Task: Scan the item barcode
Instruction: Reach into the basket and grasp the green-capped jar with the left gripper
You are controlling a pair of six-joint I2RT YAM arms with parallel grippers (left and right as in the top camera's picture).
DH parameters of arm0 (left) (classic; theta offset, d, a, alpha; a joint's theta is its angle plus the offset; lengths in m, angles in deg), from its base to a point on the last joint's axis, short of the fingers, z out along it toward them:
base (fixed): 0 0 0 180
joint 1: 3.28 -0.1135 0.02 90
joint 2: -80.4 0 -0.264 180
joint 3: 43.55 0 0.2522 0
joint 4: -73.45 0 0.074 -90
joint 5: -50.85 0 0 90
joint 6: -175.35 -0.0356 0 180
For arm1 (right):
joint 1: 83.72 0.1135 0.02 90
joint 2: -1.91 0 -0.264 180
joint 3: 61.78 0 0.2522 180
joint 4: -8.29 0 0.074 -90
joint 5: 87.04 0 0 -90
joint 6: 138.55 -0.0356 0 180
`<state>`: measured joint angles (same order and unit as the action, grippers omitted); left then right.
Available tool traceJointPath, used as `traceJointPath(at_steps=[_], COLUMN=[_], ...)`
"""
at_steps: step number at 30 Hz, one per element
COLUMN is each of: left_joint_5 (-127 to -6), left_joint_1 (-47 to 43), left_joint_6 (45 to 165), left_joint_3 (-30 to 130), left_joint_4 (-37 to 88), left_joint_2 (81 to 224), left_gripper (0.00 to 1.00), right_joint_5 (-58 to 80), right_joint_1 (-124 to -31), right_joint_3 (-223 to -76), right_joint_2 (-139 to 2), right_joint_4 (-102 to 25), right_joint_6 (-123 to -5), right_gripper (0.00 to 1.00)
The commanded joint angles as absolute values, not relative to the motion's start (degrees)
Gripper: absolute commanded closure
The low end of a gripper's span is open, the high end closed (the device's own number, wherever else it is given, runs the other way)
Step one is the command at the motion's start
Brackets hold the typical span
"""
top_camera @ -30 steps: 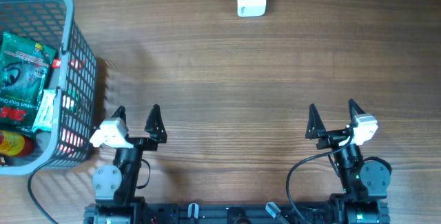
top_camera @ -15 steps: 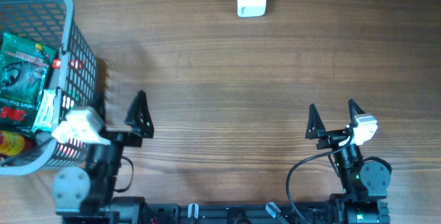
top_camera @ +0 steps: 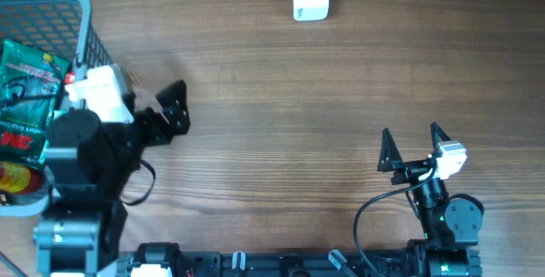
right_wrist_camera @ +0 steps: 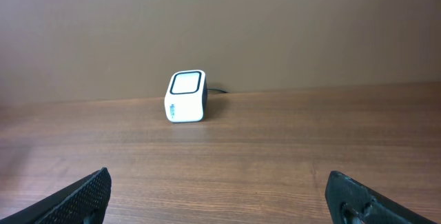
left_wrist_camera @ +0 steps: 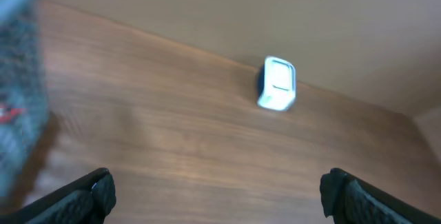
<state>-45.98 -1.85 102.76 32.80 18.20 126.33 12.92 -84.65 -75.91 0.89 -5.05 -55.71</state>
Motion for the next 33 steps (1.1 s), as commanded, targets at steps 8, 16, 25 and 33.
traceJointPath(at_steps=[8,16,25,33], left_joint_5=[-25.9,-33.7,-34.1,-37.5], left_joint_1=[-22.5,-39.8,-39.8,-39.7], left_joint_6=[123.8,132.3,146.5,152.3], left_joint_3=[71.0,71.1,70.5,65.9], left_joint_4=[-9.4,-15.0,-19.9,-20.2], left_joint_2=[153.2,164.3,177.7,185.9], left_gripper=[0.00,0.00,0.00,0.00], right_joint_5=[11.7,11.7,11.7,11.7], right_joint_1=[-84.4,-84.4,-84.4,-84.4], right_joint_3=[-75.8,-75.8,-75.8,-75.8], right_joint_2=[1.0,1.0,1.0,1.0], right_joint_4=[-4.9,-4.9,-4.8,-4.9], right_joint_6=[-54.6,-54.5,-54.5,-54.5], right_gripper=[0.00,0.00,0.00,0.00])
